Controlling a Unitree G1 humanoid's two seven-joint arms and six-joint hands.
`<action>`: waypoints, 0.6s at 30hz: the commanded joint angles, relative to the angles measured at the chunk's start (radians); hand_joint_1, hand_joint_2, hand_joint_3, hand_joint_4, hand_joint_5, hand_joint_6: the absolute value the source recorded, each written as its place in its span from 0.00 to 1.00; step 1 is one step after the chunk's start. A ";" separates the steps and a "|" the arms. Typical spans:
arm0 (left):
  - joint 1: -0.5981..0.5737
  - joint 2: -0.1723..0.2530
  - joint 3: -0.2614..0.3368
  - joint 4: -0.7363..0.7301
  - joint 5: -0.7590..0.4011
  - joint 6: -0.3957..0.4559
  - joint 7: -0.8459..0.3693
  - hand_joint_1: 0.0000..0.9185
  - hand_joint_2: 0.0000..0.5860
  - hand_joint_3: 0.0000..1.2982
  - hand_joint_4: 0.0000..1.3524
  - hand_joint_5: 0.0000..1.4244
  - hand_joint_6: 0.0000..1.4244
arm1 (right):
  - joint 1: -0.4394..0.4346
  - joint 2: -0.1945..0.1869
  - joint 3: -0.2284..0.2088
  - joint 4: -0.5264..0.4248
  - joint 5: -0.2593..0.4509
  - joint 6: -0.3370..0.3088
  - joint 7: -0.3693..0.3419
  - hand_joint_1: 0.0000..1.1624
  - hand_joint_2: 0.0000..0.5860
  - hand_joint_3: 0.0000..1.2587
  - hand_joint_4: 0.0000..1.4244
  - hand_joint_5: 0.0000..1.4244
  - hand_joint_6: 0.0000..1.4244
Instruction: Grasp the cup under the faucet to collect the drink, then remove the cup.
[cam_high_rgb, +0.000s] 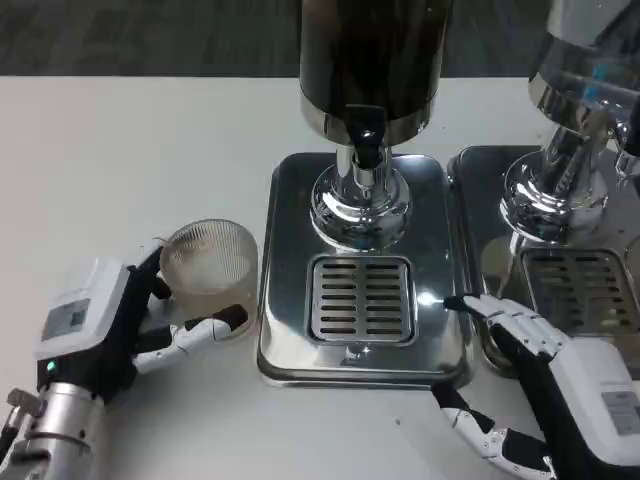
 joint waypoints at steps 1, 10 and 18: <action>-0.013 -0.014 -0.013 0.032 0.006 -0.015 0.040 0.21 0.14 0.23 0.27 0.47 0.64 | 0.008 0.002 -0.013 -0.006 0.018 -0.002 0.010 0.44 0.59 0.21 0.15 0.15 0.25; -0.007 -0.033 -0.011 0.037 -0.002 -0.023 0.105 0.26 0.20 0.30 0.35 0.60 0.78 | 0.004 0.000 -0.019 -0.006 0.032 -0.004 0.030 0.44 0.59 0.21 0.15 0.15 0.25; -0.004 -0.047 -0.012 0.044 0.002 -0.038 0.157 0.32 0.24 0.38 0.45 0.71 0.90 | 0.005 -0.001 -0.026 -0.009 0.035 -0.005 0.043 0.44 0.59 0.22 0.16 0.15 0.25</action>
